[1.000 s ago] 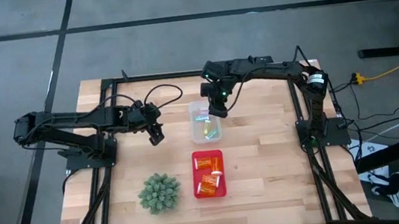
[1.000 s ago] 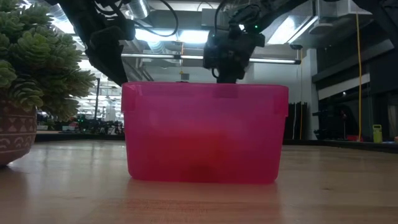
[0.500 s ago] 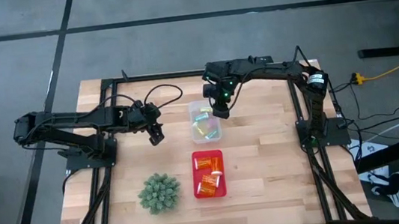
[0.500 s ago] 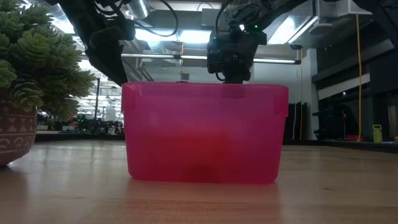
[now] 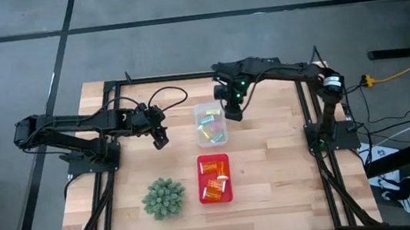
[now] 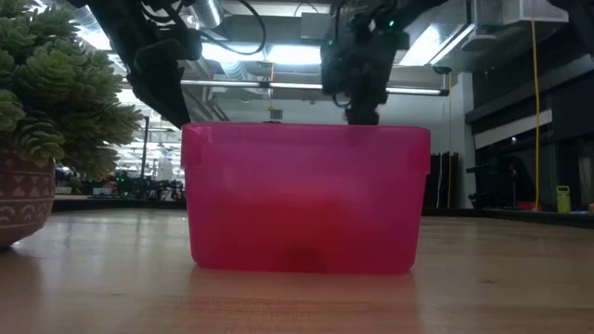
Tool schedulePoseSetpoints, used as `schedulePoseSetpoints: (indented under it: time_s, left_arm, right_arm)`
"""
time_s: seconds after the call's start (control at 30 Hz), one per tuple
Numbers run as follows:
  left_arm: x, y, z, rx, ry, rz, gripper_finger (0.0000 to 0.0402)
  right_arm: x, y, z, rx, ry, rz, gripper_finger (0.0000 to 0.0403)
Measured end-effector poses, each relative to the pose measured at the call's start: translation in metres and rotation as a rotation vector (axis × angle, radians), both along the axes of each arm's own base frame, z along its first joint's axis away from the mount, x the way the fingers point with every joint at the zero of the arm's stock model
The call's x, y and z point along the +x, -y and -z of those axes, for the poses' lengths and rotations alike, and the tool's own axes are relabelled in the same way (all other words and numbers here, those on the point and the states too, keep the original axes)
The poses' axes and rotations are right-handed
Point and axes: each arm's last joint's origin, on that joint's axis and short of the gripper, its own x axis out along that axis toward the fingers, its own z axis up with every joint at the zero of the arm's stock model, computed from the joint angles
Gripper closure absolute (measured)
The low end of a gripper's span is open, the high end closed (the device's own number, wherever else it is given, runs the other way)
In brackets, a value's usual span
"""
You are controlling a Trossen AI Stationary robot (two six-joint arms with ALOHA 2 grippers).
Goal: Pick and place medicine bottles into bin by pill shape (circle, oval)
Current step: Return to Home Position
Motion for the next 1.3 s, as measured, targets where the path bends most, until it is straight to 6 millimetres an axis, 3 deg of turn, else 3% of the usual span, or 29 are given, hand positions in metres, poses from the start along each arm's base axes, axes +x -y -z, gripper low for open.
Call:
schedulePoseSetpoints:
  time_s: [0.27, 0.4, 0.57, 0.8, 1.03, 1.3]
  left_arm:
    - [0.0, 0.0, 0.0, -0.001, -0.003, 0.0, 0.0228]
    - [0.0, 0.0, 0.0, -0.001, -0.003, 0.0, 0.0228]
    - [-0.001, 0.0, 0.0, -0.001, -0.009, 0.0, 0.0228]
    - [-0.001, 0.0, 0.001, -0.007, -0.01, -0.008, 0.0228]
    - [-0.001, 0.0, 0.001, -0.008, -0.009, -0.009, 0.0228]
    - [-0.003, 0.0, -0.001, -0.006, -0.005, 0.007, 0.0228]
  right_arm:
    - [-0.027, -0.008, -0.043, -0.141, 0.048, 0.035, 0.0241]
    - [-0.047, -0.016, -0.048, -0.149, 0.082, 0.065, 0.0241]
    - [-0.074, -0.033, -0.035, -0.137, 0.183, 0.174, 0.0241]
    - [-0.12, -0.072, -0.01, -0.11, 0.316, 0.253, 0.0241]
    - [-0.155, -0.1, 0.011, -0.108, 0.642, 0.314, 0.0241]
    - [-0.187, -0.118, 0.035, -0.116, 0.932, 0.238, 0.0241]
